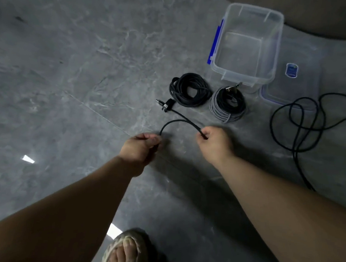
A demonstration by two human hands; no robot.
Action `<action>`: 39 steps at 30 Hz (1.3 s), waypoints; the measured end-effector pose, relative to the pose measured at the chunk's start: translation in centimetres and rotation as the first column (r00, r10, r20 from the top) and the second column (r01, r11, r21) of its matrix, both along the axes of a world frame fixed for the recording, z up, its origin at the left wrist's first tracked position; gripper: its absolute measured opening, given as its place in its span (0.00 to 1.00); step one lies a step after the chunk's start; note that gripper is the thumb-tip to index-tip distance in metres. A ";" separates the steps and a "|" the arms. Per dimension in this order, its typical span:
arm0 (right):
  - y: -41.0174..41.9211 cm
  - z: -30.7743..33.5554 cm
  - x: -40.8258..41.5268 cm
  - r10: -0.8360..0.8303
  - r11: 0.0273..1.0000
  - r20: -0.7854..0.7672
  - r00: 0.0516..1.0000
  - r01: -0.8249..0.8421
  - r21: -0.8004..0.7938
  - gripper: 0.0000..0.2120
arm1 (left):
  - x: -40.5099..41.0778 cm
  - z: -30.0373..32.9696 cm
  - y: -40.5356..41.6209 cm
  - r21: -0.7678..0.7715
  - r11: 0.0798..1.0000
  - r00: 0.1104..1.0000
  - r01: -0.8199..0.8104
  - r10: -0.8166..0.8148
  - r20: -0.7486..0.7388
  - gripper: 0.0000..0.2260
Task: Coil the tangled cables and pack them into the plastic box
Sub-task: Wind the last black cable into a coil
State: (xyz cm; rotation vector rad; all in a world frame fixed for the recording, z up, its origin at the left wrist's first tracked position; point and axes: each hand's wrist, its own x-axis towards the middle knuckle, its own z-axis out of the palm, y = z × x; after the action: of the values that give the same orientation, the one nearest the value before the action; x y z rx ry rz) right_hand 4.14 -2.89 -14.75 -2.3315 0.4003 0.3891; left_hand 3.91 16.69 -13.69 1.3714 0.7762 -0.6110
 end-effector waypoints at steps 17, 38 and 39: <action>-9.7 29.6 -6.3 -0.256 0.962 0.445 0.858 0.179 0.209 0.10 | -3.9 29.7 -9.4 -0.294 0.912 0.938 0.285 -0.201 0.284 0.05; -13.0 45.1 -14.2 -0.616 0.755 0.521 0.591 0.252 0.606 0.05 | -10.9 43.9 -13.3 -0.353 0.901 0.863 0.253 -0.045 0.503 0.05; -13.2 45.1 -14.2 -0.574 0.796 0.553 0.603 0.255 0.549 0.04 | -10.9 43.6 -14.0 -0.365 0.895 0.864 0.258 -0.045 0.501 0.05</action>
State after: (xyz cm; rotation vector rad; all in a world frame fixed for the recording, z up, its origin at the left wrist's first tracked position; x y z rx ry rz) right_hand -10.10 -16.08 30.37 -1.6916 0.4223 -0.6087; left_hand -7.03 2.74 29.94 1.1151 0.1108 -0.4934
